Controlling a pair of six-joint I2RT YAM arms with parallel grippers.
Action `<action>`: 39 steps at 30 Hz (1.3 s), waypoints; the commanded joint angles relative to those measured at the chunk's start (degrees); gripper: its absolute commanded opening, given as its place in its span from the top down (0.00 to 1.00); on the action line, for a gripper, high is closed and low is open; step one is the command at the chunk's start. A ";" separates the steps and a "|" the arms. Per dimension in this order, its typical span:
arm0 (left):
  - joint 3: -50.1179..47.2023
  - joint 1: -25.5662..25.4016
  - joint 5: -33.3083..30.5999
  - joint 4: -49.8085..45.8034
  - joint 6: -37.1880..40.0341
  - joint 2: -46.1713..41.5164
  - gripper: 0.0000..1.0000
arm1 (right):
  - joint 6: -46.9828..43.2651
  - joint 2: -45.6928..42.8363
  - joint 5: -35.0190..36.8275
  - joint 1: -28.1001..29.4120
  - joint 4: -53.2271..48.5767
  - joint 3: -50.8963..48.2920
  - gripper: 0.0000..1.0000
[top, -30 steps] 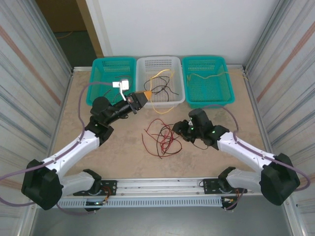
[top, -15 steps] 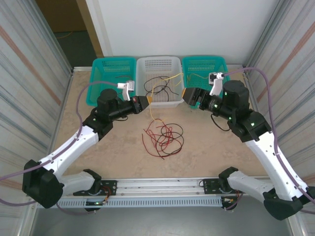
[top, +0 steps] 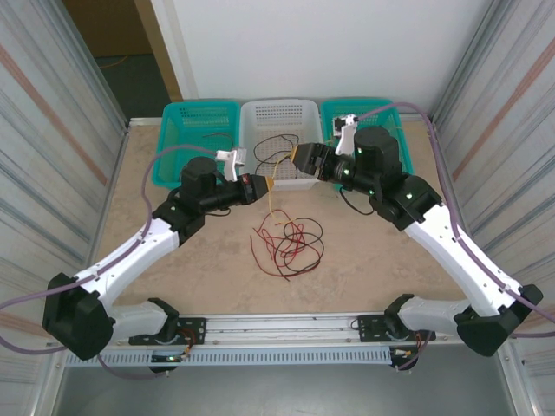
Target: Untangle the cables
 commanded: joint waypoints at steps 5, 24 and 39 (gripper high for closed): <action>1.53 -0.51 0.53 2.14 2.06 0.03 1.00 | 3.38 3.84 4.61 -3.53 -2.06 4.18 0.64; 7.20 -19.50 -5.05 -7.53 36.49 -0.38 1.00 | 4.53 10.73 -7.74 -18.61 -4.12 12.95 1.00; 6.47 -9.15 -15.92 -16.73 16.49 -1.98 0.37 | -2.96 17.91 -12.24 -37.05 -3.09 23.50 1.00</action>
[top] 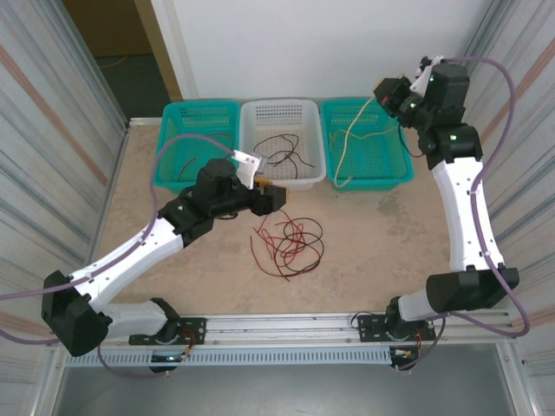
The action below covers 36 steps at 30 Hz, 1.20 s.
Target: Untangle the cables
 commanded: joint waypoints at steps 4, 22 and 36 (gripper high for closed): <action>-0.81 0.14 -3.99 -6.40 -5.74 -3.16 0.37 | -5.16 7.45 -1.92 -5.54 3.00 2.97 1.00; -5.21 3.05 -4.57 -8.82 -12.17 -2.86 0.41 | -5.92 29.92 -6.69 -8.74 4.39 14.38 0.99; -2.97 5.02 -3.27 -12.95 -13.32 0.79 0.41 | -11.22 32.24 -2.92 -8.00 -7.04 19.51 0.32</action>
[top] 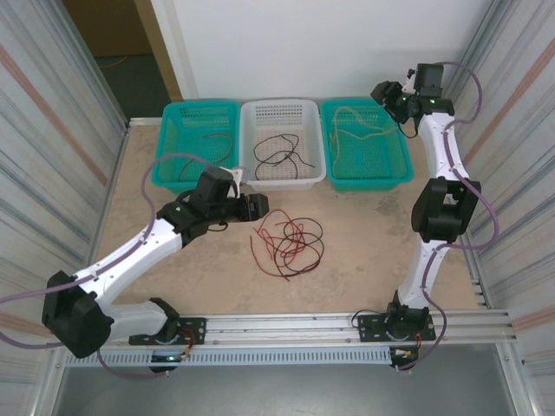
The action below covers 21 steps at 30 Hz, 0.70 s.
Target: Untangle the cables
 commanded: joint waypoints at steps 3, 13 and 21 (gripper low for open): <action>2.00 0.48 -1.35 -4.55 -1.75 0.58 0.41 | -3.14 -4.89 1.39 0.09 -5.93 1.34 0.33; -0.57 1.74 -1.88 -7.93 -5.73 -1.81 0.43 | -5.62 -29.78 2.52 6.71 -4.40 -26.28 0.34; -3.82 2.35 -0.13 -9.71 -9.52 -1.58 0.45 | -3.09 -48.44 13.87 26.80 -6.93 -52.62 0.34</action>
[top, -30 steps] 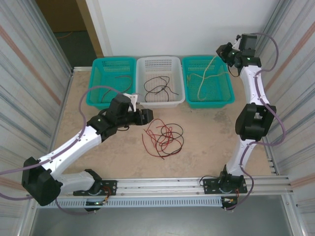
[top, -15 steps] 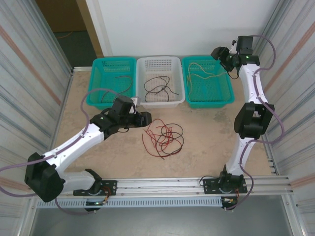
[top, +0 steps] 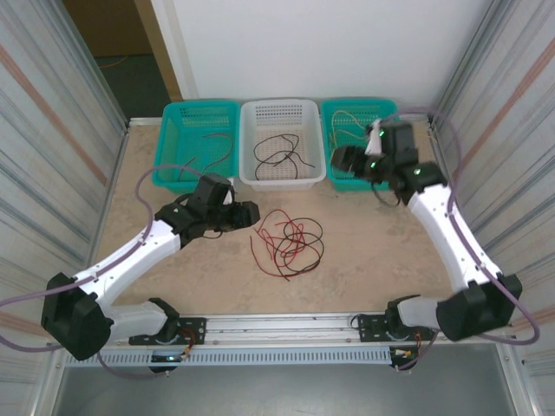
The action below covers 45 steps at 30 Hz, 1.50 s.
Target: Untangle the cables
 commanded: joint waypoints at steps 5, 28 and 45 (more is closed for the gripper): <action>-3.63 1.86 2.88 -1.08 -5.09 -0.15 0.47 | 5.22 -3.31 4.66 9.67 -2.28 -18.67 0.35; 0.72 3.12 2.62 -2.27 -1.65 -3.94 0.51 | -3.24 27.34 4.74 9.59 -0.40 -9.17 0.58; 2.79 3.03 4.66 0.08 0.33 -8.13 0.51 | -6.19 10.54 14.69 18.56 -3.48 -5.96 1.00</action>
